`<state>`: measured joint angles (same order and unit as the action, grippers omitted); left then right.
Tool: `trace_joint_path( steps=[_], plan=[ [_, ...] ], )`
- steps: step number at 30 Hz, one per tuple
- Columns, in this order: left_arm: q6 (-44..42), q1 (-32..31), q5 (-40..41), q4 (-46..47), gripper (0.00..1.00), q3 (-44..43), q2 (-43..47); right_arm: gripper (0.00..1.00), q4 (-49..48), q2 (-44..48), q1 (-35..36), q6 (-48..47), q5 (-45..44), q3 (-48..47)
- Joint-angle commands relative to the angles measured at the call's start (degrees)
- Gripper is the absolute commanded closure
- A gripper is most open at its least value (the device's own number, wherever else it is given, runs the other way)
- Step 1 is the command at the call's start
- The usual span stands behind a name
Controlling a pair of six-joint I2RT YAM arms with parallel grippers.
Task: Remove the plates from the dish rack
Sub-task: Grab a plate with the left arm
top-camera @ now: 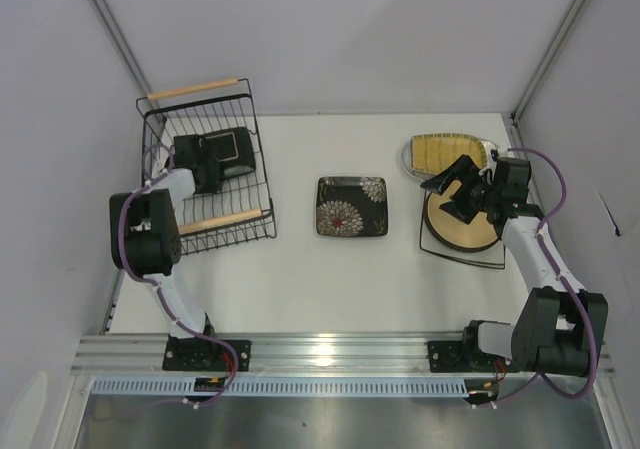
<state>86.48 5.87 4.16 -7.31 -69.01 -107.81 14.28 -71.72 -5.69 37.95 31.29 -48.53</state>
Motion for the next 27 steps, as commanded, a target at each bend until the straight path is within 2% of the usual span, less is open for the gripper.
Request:
trace_joint_path(
  steps=[1,15,22,27],
  plan=[
    [-0.17,0.72,0.15,7.05,0.2,-0.59,3.83,0.0,-1.1,1.15,-0.11,-0.25,-0.17,0.28],
    [-1.4,1.34,-0.82,11.7,0.21,-3.4,7.17,0.0,-1.1,1.32,-0.28,-0.16,-0.26,0.19],
    [-2.89,1.34,-0.38,10.83,0.21,-6.66,7.27,0.0,-1.45,0.88,0.07,0.01,-0.17,0.19],
    [-2.37,1.34,0.58,14.5,0.21,-4.21,6.56,0.0,-0.93,0.88,-0.02,-0.51,-0.17,0.11]
  ],
)
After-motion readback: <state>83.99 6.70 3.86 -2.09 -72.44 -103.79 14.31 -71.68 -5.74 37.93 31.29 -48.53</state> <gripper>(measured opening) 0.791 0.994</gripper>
